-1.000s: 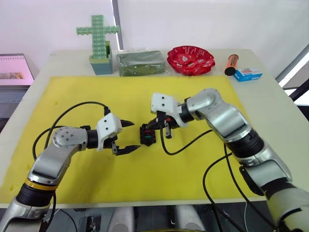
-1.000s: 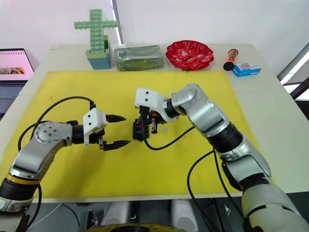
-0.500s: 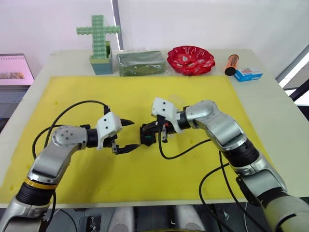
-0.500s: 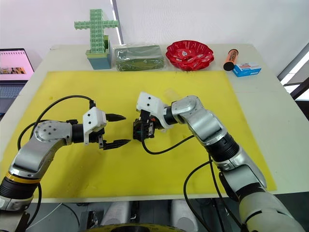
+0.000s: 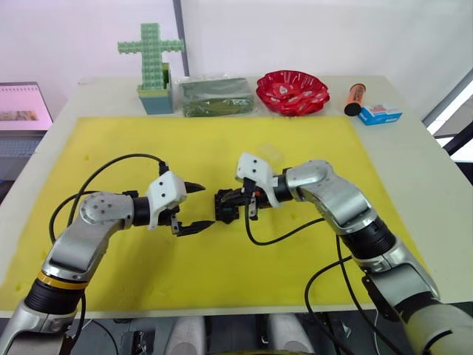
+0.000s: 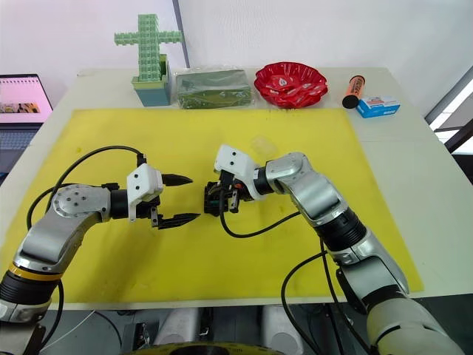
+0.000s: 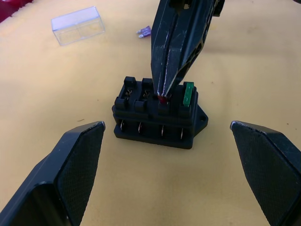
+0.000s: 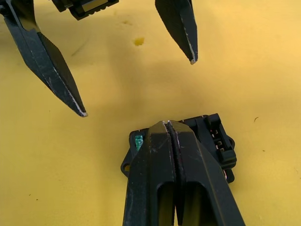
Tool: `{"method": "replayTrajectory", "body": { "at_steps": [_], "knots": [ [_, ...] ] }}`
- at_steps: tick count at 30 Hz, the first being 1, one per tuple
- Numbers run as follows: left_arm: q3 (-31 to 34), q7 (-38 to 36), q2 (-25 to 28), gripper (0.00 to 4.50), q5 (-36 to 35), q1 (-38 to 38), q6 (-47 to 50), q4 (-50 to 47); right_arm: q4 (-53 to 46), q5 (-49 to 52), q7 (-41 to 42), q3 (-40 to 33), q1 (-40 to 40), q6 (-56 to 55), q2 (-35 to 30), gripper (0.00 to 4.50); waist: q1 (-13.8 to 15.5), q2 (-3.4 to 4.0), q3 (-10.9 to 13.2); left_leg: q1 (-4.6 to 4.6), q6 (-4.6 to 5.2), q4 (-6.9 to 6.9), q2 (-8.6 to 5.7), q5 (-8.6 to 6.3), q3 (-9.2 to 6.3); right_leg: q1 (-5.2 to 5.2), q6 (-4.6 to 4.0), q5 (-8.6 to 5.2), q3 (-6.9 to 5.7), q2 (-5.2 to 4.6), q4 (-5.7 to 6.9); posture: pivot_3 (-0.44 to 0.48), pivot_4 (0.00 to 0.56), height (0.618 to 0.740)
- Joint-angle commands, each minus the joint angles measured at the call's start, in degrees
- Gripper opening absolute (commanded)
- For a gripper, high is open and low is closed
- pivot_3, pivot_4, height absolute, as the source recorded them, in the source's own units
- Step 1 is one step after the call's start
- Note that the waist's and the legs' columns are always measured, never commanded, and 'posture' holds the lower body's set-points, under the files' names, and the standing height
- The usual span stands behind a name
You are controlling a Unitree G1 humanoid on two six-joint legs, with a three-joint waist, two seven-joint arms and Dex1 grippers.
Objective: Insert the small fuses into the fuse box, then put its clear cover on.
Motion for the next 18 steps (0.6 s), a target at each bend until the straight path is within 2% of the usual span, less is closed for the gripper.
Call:
{"method": "replayTrajectory", "body": {
  "at_steps": [1,18],
  "knots": [
    [1.56,0.36,0.35,4.5,-0.71,-0.53,-0.08,-1.31,2.48,-0.78,-0.12,0.69,1.61,-1.21,-0.34,0.04,0.0,0.0,0.0,0.0,0.0,0.0,0.0,0.0,0.0,0.01,0.0,0.0,0.0,0.0,0.0,0.0,0.15,0.74],
    [1.55,0.56,0.14,4.5,-0.7,-0.85,-0.1,-1.09,9.32,-3.24,-0.21,3.61,3.84,-4.95,-0.09,0.04,0.01,-0.01,-0.09,0.44,0.0,-0.03,0.0,0.0,-0.01,0.46,-0.03,-0.02,0.0,0.0,-0.03,0.0,0.15,0.74]
  ]
}}
